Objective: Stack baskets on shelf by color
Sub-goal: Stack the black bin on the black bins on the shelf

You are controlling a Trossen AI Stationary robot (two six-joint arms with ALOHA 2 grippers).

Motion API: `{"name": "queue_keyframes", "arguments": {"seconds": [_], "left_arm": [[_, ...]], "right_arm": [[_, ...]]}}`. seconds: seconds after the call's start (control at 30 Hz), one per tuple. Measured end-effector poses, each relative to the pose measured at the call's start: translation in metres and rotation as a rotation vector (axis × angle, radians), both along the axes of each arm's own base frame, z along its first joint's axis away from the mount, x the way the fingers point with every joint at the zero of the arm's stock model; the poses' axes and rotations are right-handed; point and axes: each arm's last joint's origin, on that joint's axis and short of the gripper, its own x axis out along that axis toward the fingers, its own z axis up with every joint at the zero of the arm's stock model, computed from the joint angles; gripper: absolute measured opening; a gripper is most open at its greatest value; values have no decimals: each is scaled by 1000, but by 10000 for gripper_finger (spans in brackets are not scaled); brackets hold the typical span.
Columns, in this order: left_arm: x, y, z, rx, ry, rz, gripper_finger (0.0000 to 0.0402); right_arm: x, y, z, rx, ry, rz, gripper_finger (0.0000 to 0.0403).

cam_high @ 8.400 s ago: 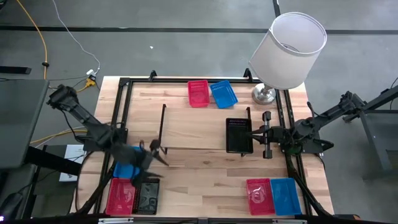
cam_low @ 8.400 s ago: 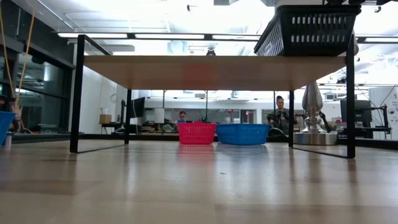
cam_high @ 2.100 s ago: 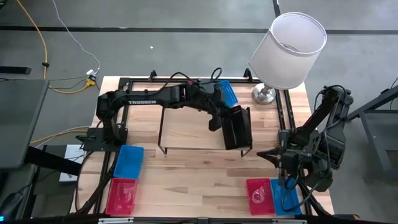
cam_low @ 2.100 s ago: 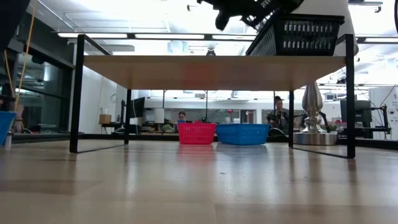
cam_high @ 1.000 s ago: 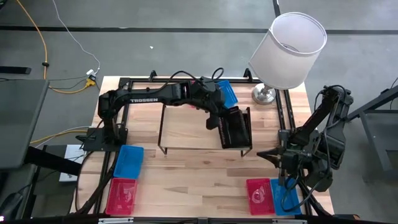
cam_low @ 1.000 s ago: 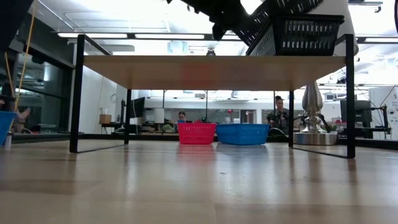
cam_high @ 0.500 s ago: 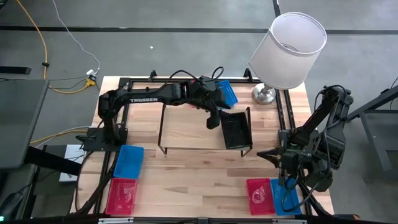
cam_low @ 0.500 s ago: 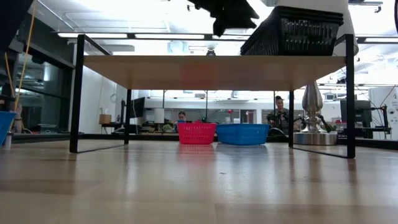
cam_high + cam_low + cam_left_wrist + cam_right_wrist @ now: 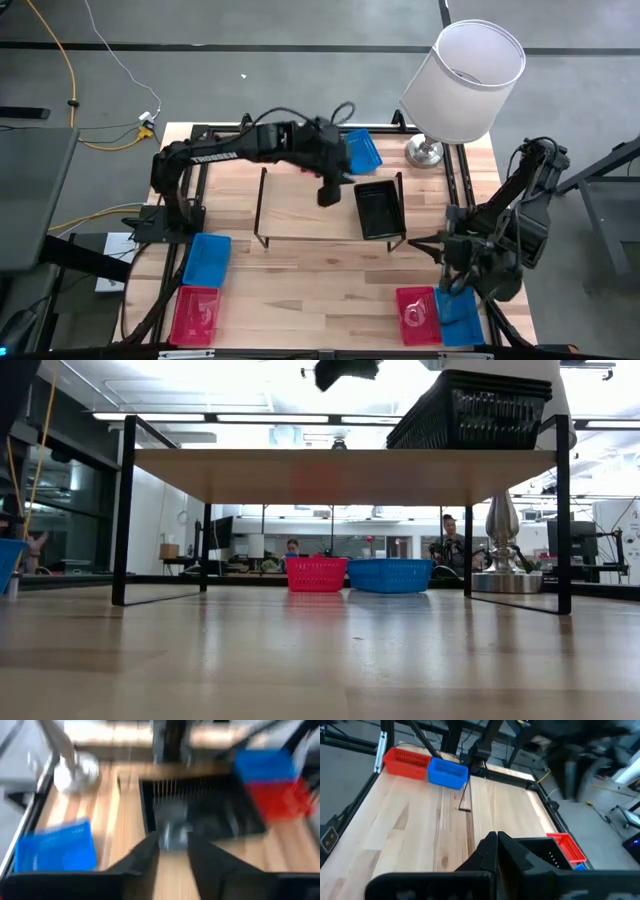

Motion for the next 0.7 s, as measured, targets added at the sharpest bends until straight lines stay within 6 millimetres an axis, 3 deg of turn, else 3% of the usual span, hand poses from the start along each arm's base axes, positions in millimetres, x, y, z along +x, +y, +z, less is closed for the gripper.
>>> {"name": "queue_keyframes", "arguments": {"seconds": [0.13,0.37,0.5,0.7], "left_arm": [[-12,-9,-28,13,93,10,10],[-15,-2,-89,11,13,60,3],[-11,6,-98,27,-109,84,1],[-13,16,-98,32,-128,109,1]], "right_arm": [[6,-5,-1,12,18,-17,0],[9,-6,-1,27,38,-11,0],[9,-6,-1,19,39,-8,0],[9,-6,-1,11,37,-5,0]]}}
